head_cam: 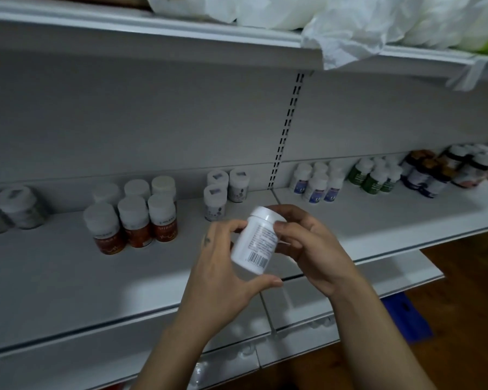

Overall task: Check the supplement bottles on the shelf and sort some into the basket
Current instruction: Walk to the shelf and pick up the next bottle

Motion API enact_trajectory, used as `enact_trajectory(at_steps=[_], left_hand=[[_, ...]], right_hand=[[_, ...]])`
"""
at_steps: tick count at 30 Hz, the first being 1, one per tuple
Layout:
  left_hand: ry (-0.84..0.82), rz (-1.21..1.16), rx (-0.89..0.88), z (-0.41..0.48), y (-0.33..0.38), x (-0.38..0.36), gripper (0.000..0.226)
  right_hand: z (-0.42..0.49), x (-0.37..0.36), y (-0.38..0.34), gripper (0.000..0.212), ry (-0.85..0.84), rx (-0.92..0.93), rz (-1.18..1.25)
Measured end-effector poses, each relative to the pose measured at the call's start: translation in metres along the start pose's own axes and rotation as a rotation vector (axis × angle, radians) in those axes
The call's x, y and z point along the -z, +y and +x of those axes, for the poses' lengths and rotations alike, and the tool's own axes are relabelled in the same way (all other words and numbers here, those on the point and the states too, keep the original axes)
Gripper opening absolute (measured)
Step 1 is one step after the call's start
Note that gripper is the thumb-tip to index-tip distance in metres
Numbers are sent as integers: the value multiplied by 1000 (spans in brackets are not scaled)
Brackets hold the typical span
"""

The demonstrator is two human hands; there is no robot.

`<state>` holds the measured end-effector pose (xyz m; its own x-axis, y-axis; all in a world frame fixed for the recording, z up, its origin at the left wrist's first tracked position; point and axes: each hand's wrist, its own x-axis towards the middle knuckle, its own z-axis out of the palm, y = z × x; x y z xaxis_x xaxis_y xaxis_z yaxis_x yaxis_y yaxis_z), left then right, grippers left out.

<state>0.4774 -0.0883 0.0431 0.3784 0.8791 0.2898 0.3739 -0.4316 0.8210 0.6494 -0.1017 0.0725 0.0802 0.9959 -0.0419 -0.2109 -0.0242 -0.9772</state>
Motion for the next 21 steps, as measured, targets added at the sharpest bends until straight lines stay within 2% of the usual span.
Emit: enact_trajectory(at_steps=[10, 15, 21], left_hand=[[36, -64, -46, -10, -10, 23, 66], [67, -75, -48, -14, -19, 32, 64], [24, -88, -21, -18, -17, 34, 82]], right_hand=[[11, -17, -2, 27, -100, 28, -8], [16, -27, 2, 43, -152, -1, 92], [23, -30, 2, 56, -214, 26, 158]])
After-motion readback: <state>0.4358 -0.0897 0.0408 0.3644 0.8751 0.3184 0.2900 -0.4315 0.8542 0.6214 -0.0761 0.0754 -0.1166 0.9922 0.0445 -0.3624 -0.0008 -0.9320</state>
